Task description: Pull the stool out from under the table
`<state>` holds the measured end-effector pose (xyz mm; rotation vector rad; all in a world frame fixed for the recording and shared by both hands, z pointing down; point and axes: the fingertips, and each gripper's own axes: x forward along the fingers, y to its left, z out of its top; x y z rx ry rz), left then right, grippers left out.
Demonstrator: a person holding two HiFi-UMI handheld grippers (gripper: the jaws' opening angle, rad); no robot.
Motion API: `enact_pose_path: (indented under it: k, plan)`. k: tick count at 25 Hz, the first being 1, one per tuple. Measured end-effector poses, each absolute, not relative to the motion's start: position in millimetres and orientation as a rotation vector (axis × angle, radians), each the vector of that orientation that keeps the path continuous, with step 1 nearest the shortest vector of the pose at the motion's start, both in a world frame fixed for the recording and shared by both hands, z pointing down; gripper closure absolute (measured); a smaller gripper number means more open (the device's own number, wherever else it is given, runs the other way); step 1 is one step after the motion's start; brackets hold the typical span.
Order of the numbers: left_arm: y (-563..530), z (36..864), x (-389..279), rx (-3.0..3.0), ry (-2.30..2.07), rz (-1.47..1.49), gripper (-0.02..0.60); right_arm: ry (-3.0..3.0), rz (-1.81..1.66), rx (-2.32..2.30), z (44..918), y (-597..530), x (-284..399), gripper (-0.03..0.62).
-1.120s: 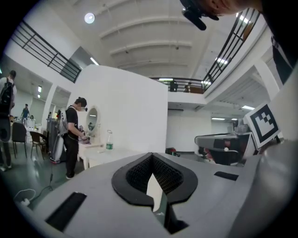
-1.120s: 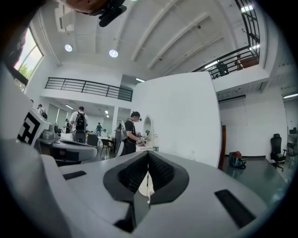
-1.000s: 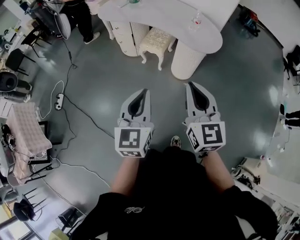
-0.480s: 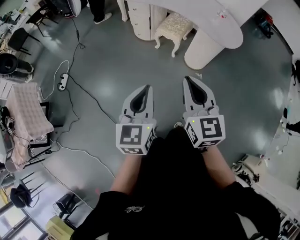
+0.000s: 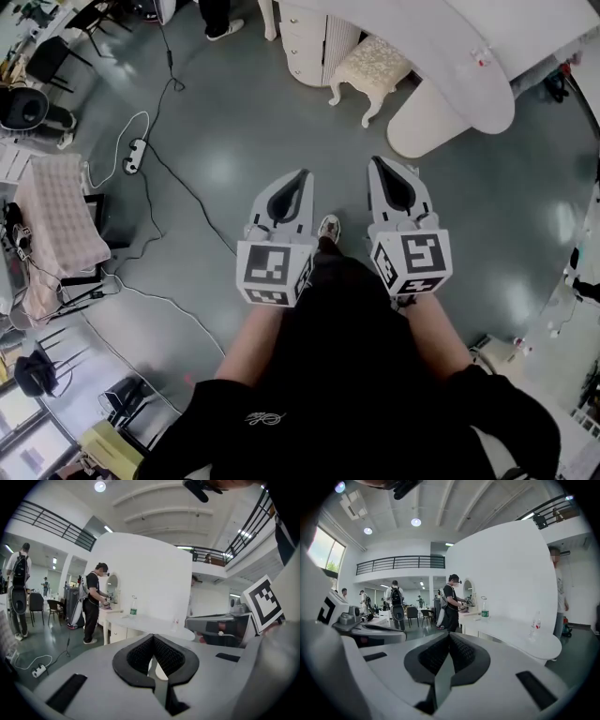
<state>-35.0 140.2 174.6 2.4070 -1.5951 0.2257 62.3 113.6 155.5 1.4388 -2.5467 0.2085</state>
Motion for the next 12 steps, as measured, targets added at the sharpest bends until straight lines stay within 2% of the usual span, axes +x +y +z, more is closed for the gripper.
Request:
enact_pose_path:
  k: [4, 12]
  plan:
    - [83, 171, -42, 2.376, -1.595, 0.245, 0.577, -2.580, 0.266, 1.372, 154, 61, 46, 0.588]
    - [8, 179, -5, 2.396, -1.500, 0.332, 0.575, -2.594, 0.391, 1.317, 167, -14, 51, 0.588]
